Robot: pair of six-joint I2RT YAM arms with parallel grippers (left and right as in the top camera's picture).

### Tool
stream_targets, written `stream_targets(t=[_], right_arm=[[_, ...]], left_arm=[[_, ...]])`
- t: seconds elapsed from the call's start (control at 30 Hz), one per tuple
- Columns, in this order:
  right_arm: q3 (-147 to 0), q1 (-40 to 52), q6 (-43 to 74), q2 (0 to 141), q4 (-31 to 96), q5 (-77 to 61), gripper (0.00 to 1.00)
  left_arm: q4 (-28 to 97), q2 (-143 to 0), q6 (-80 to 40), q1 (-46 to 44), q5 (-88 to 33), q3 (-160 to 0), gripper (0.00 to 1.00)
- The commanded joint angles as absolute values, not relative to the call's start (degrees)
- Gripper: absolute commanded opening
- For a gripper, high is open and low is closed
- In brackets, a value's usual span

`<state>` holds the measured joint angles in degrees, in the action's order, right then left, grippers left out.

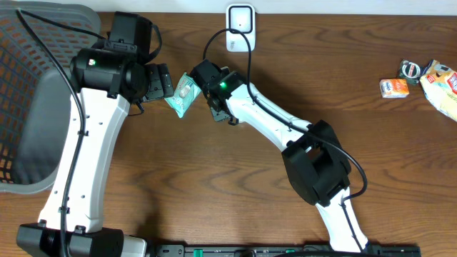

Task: Scan the item barcode
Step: 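Lower the right gripper onto the green pack and regrasp it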

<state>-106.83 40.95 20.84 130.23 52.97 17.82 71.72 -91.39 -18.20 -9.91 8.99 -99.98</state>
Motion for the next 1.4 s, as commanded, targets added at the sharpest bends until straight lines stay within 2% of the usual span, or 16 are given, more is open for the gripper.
stream_targets(t=[0.0, 0.37, 0.6, 0.87, 0.93, 1.0, 1.1, 1.17, 1.37], right_arm=[[-107.8, 40.8, 21.8, 130.4, 53.2, 20.7, 0.51], [-104.5, 40.3, 22.7, 130.4, 50.5, 22.3, 0.53], [-101.3, 39.0, 22.7, 130.4, 47.4, 17.6, 0.41], [-100.4, 38.2, 22.7, 130.4, 46.9, 17.9, 0.4], [-99.6, 37.7, 22.7, 130.4, 46.0, 17.8, 0.37], [-98.3, 37.5, 22.7, 130.4, 44.4, 17.8, 0.31], [-96.3, 37.5, 22.7, 130.4, 42.3, 17.6, 0.1], [-96.2, 37.5, 22.7, 130.4, 42.2, 17.6, 0.01], [-98.7, 37.3, 22.7, 130.0, 44.4, 13.4, 0.01]], left_arm=[[71.8, -91.3, -18.7, -9.8, 9.7, -99.8, 0.98], [71.8, -91.3, -18.7, -9.8, 9.7, -99.8, 0.98], [71.8, -91.3, -18.7, -9.8, 9.7, -99.8, 0.98], [71.8, -91.3, -18.7, -9.8, 9.7, -99.8, 0.98], [71.8, -91.3, -18.7, -9.8, 9.7, -99.8, 0.98], [71.8, -91.3, -18.7, -9.8, 9.7, -99.8, 0.98], [71.8, -91.3, -18.7, -9.8, 9.7, -99.8, 0.98], [71.8, -91.3, -18.7, -9.8, 9.7, -99.8, 0.98], [71.8, -91.3, -18.7, -9.8, 9.7, -99.8, 0.98]])
